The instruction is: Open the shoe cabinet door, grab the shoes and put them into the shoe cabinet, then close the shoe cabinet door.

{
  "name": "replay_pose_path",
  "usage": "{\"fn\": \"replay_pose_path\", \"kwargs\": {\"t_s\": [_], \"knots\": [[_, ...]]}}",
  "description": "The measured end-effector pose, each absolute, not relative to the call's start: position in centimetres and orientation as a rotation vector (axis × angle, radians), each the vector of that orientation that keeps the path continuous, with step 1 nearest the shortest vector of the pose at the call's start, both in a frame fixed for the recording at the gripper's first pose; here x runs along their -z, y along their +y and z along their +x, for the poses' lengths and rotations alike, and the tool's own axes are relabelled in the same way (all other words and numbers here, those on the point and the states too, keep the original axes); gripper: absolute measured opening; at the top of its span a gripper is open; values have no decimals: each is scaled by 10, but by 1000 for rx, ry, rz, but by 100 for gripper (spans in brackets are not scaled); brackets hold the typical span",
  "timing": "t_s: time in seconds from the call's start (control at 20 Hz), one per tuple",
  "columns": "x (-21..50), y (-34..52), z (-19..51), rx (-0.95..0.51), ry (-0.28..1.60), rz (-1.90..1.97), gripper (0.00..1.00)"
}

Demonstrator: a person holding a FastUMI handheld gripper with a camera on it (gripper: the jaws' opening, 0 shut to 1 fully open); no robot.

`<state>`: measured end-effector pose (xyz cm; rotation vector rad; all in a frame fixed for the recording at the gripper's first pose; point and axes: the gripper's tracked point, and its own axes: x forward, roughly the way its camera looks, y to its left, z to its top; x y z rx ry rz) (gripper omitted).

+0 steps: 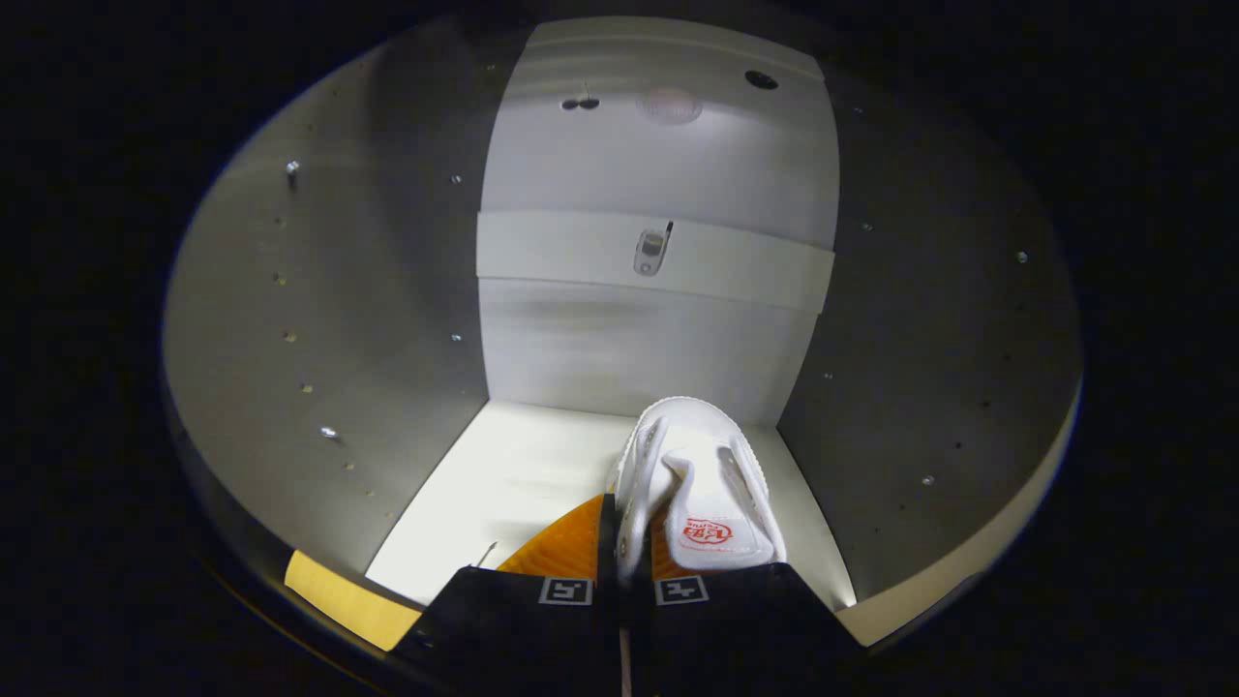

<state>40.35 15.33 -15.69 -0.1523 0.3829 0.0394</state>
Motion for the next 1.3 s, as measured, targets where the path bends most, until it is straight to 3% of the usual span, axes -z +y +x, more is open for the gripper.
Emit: {"fn": "replay_pose_path", "kwargs": {"t_s": [0.4,0.75,0.85,1.0,1.2,1.3], "knots": [[187,154,464,8,452,-195,8],[196,156,464,36,473,-222,12],[198,154,462,36,485,-207,30],[191,157,455,24,490,-127,43],[176,166,432,-24,482,-116,97],[168,165,419,-22,465,-129,98]]}}
